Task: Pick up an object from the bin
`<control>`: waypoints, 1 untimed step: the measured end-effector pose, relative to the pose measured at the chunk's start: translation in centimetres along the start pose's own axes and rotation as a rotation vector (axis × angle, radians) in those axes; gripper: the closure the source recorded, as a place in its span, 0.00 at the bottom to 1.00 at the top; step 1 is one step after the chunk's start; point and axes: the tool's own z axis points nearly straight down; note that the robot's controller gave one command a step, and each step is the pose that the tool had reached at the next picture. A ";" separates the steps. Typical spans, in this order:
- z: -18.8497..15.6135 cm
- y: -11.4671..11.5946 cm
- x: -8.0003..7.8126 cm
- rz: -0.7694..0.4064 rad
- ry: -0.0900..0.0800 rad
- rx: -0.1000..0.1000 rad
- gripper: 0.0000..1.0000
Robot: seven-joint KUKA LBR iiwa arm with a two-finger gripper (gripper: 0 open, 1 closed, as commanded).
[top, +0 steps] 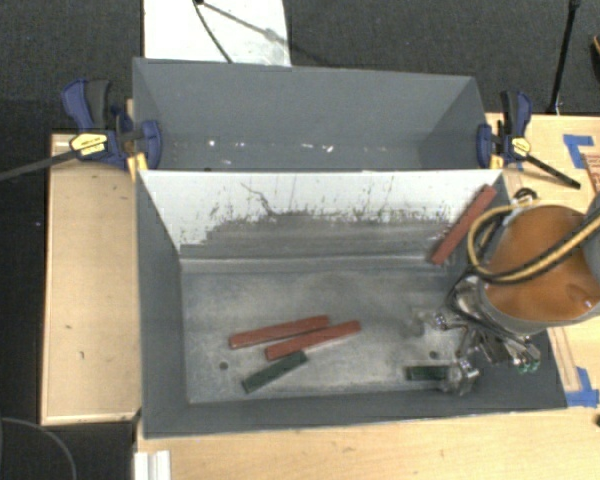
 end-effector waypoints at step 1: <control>-0.1 1.3 -0.3 0.271 0.004 0.000 0.00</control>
Offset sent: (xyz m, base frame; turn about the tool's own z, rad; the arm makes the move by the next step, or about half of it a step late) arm -0.0033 0.0138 -0.0015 0.2712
